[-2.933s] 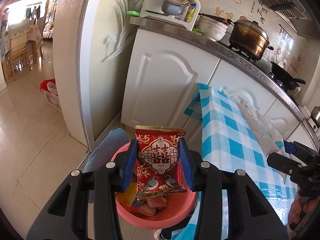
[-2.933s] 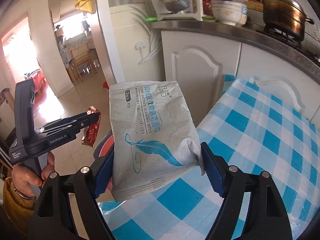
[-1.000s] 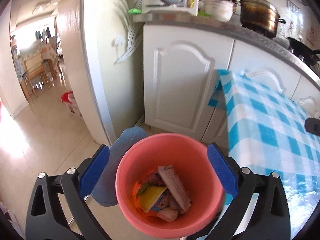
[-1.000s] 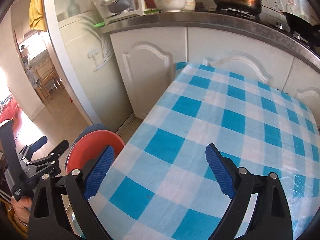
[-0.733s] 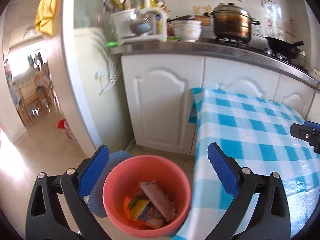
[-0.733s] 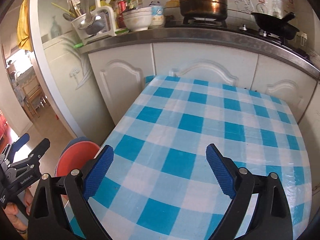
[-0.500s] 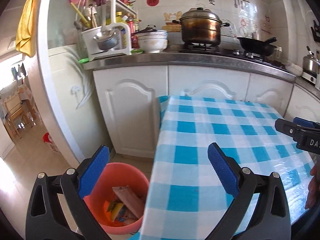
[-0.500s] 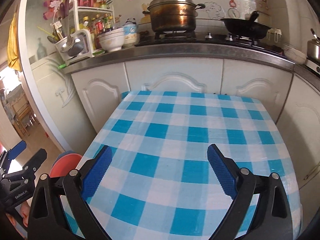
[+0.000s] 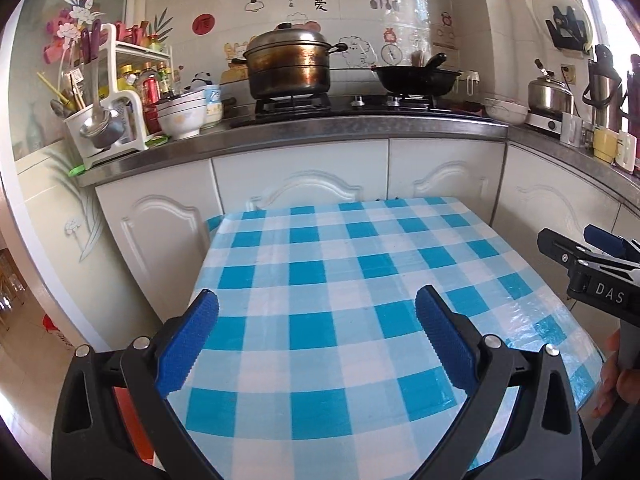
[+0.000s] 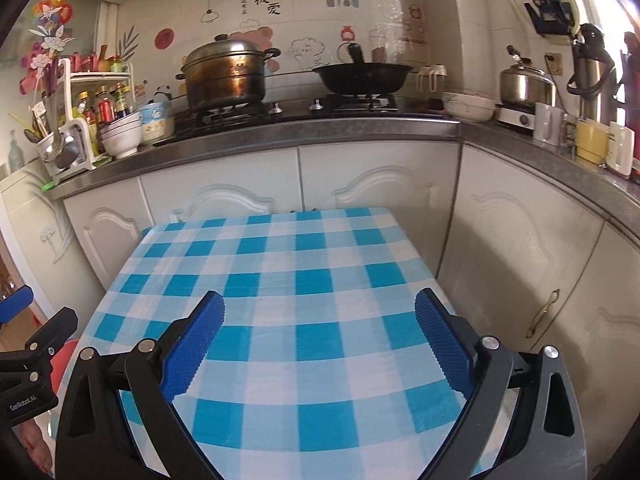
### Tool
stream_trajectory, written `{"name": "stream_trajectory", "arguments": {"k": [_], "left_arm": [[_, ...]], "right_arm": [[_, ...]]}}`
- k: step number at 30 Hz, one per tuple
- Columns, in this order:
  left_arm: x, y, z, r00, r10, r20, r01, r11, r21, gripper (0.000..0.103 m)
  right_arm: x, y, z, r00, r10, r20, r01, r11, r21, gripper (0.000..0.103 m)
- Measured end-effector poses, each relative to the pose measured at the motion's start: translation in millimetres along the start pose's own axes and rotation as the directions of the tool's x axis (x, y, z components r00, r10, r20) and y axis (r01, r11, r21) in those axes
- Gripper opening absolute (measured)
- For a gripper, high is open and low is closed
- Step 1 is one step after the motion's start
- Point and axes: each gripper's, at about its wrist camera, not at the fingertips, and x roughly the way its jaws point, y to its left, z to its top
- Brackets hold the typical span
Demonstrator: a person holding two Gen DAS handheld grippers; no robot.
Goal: Collect trash
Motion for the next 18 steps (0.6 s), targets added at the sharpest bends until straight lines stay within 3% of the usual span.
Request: {"name": "stream_trajectory", "arguments": {"k": [5,10,18], "left_arm": [[-4.5,-32.1,3.2,0.999,-0.026,0.036,0.025,0.999,0.026,0.099],[-6.5,-65.0,2.9,0.995,-0.095,0.031,0.093,0.994,0.058,0.099],[-27.9,-94.1,20.5,0.986,-0.146,0.080,0.141,0.988,0.068,0.099]], "right_arm": [[-13.3,-36.1,-10.5,0.995,-0.077,0.059,0.074,0.996,0.059,0.095],[-25.0,-64.3,-16.9,0.983,-0.165,0.076,0.157,0.983,0.095,0.095],[-75.5,-90.6,-6.8,0.933,-0.309,0.185,0.290,0.949,0.123,0.096]]}}
